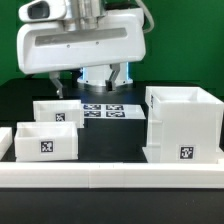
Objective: Assemble drawer
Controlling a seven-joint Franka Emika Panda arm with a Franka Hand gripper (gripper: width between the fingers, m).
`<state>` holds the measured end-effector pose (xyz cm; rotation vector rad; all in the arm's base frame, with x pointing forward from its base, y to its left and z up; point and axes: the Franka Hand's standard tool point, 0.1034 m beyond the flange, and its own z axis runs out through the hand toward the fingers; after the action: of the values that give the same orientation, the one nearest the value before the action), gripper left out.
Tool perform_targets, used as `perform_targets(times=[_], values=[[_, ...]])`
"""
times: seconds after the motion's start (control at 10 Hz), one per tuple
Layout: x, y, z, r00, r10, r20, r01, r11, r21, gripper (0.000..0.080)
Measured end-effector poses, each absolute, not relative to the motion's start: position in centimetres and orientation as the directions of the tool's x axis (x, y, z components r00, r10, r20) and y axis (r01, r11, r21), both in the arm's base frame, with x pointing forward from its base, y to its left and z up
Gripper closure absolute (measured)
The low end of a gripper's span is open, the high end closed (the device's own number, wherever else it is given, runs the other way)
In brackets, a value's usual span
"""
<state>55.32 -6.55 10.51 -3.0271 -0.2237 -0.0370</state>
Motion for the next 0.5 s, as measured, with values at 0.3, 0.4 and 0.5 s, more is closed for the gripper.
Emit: perform_targets(times=[0.3, 0.4, 0.5], values=[[55.4, -6.4, 10.5, 0.989, 0.147, 0.032, 0.15, -0.983, -0.104, 0.0151], [55.5, -6.8, 10.2, 0.983, 0.177, 0.051, 0.18, -0.981, -0.073, 0.0151], [55.1, -7.5, 8.9, 0.973, 0.219, 0.074, 0.221, -0.975, -0.014, 0.0151]])
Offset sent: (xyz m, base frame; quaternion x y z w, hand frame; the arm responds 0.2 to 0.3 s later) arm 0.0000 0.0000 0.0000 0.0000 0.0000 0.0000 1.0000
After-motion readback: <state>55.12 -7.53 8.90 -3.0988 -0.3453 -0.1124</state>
